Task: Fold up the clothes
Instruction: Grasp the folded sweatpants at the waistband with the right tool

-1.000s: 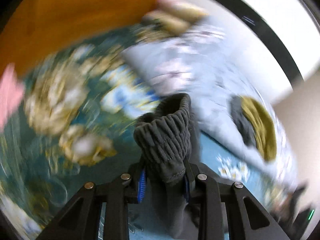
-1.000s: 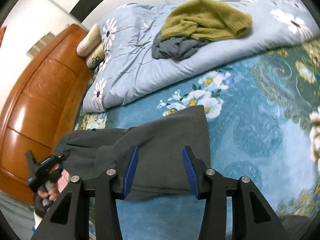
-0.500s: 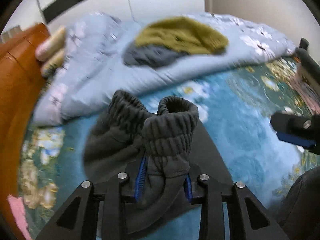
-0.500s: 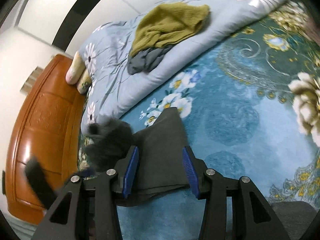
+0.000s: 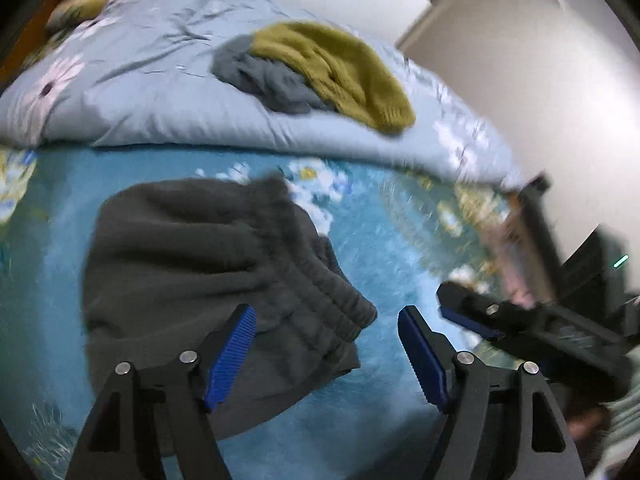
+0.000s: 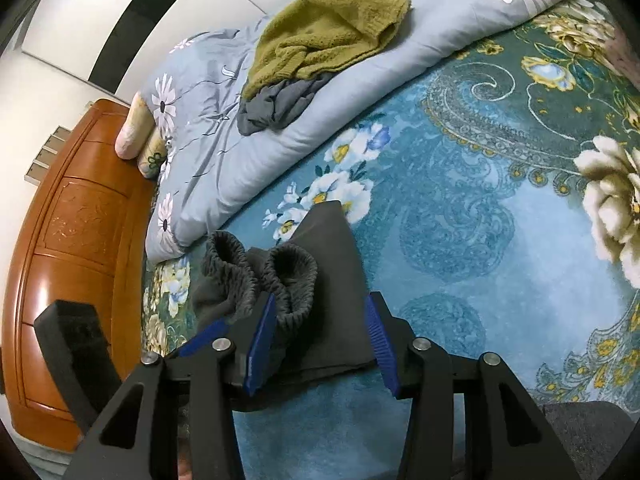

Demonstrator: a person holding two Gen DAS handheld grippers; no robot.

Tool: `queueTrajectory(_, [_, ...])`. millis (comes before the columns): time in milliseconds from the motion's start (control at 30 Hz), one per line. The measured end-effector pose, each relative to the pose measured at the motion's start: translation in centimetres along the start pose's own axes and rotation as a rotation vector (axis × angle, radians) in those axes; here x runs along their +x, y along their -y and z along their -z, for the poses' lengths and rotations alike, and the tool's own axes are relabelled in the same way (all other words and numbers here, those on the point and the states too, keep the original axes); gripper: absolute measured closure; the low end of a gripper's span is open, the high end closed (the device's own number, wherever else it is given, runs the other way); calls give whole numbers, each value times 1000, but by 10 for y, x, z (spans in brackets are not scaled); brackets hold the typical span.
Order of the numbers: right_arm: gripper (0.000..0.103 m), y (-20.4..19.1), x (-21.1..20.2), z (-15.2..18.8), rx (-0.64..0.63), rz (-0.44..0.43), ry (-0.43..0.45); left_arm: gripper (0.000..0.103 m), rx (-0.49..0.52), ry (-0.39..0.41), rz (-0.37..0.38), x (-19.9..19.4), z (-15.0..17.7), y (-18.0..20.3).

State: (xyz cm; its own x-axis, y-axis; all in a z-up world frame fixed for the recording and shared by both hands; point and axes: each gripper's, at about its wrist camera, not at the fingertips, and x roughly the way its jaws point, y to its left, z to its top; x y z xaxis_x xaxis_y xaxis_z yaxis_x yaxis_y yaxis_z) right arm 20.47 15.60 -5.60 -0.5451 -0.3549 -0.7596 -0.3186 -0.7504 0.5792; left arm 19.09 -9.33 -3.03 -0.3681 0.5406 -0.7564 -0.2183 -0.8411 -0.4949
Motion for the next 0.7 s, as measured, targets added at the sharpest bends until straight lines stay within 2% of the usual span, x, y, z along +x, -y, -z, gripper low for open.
queueTrajectory(33, [54,-5,3,0,-20,-8,-7,26,-35,31,-32,-12,-2,-14])
queueTrajectory(100, [44,-16,9,0,-60,-25,-20,26,-85,68,-141,-25,-2,-39])
queueTrajectory(167, [43,-29,20,0,-110,-36,-45,26,-118,65,-244,-25,1,-63])
queueTrajectory(200, [43,-38,28,0,-144,-37,-65,26,-141,38,-278,-20,4,-75])
queueTrajectory(300, [43,-56,57,-5,-200,3,-118,26,-217,-34,-260,-6,23,-95])
queueTrajectory(367, [43,-61,75,-8,-215,32,-152,26,-215,-44,-245,-1,35,-95])
queueTrajectory(500, [43,-60,99,-1,-175,9,-227,25,-228,-70,-207,4,48,-96])
queueTrajectory(567, [41,-64,105,1,-199,20,-233,25,-242,-73,-195,6,50,-99])
queueTrajectory(633, [55,-67,106,1,-210,40,-213,25,-255,-67,-183,2,48,-102])
queueTrajectory(667, [80,-65,102,-2,-190,51,-193,25,-258,-60,-174,-2,46,-103])
queueTrajectory(700, [87,-63,98,-5,-173,41,-184,26,-262,-52,-165,-5,45,-105])
